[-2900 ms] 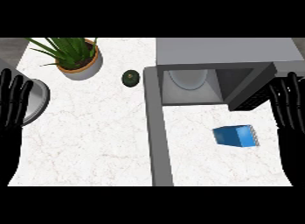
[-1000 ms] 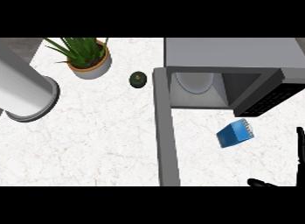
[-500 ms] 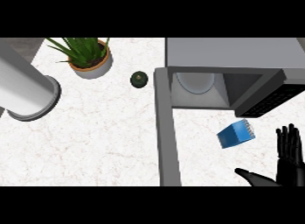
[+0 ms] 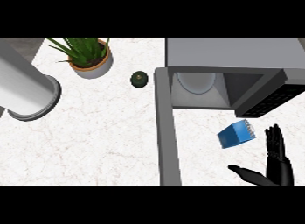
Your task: Pick up the milk, place it into the microwave and close the microwave
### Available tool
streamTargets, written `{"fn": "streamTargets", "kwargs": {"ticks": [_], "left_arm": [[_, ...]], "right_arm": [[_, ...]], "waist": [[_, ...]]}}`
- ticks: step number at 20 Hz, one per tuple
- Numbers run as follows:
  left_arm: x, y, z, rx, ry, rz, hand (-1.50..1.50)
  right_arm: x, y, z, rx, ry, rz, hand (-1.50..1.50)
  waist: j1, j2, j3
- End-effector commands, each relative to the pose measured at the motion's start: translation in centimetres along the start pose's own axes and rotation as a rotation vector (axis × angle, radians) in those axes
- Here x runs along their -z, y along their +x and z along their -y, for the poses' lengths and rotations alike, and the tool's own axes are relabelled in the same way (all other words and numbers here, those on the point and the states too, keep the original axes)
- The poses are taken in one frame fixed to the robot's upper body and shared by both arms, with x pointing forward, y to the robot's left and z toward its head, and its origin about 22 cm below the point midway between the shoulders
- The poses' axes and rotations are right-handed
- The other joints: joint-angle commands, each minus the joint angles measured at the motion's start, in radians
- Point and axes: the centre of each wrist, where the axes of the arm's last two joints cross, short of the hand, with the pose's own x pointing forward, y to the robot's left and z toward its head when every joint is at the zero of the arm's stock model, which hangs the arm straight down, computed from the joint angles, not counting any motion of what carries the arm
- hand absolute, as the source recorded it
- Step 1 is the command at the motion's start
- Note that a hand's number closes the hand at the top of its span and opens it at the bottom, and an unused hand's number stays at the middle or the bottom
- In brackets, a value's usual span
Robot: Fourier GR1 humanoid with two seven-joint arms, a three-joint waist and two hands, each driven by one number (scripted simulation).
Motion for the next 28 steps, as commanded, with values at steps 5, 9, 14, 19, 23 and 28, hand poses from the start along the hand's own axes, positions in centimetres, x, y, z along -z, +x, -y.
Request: {"fn": "streamTargets", "kwargs": {"ticks": [5, 9, 14, 19, 23, 28], "left_arm": [[-1.4, 2.9, 1.4, -0.055, -0.072, 0.088, -1.50], [-0.8, 3.1, 1.2, -0.065, -0.075, 0.069, -1.50], [-2.2, 1.8, 1.2, -0.076, -0.065, 0.078, -1.50], [-0.8, 1.7, 1.2, -0.085, -0.068, 0.073, -1.50], [-0.8, 2.4, 1.4, -0.101, -0.068, 0.072, -1.50], [-1.5, 2.3, 0.9, -0.091, -0.065, 0.086, -1.50]], "right_arm": [[0.8, -3.0, -1.3, 0.047, 0.005, 0.004, -1.50], [1.6, -3.5, -0.3, 0.096, 0.033, 0.008, -1.50], [2.7, -3.6, -1.6, 0.164, 0.034, 0.011, 1.50], [3.2, -3.7, -2.2, 0.186, 0.103, 0.049, 1.50], [3.0, -3.7, -4.1, 0.163, 0.095, 0.102, 1.50], [3.9, -3.6, -4.7, 0.079, 0.190, 0.035, 1.50]], "waist": [[0.010, 0.001, 0.001], [0.007, 0.005, 0.003], [0.009, 0.002, 0.001], [0.012, 0.008, 0.003], [0.006, 0.007, 0.003], [0.009, 0.006, 0.001]]}}
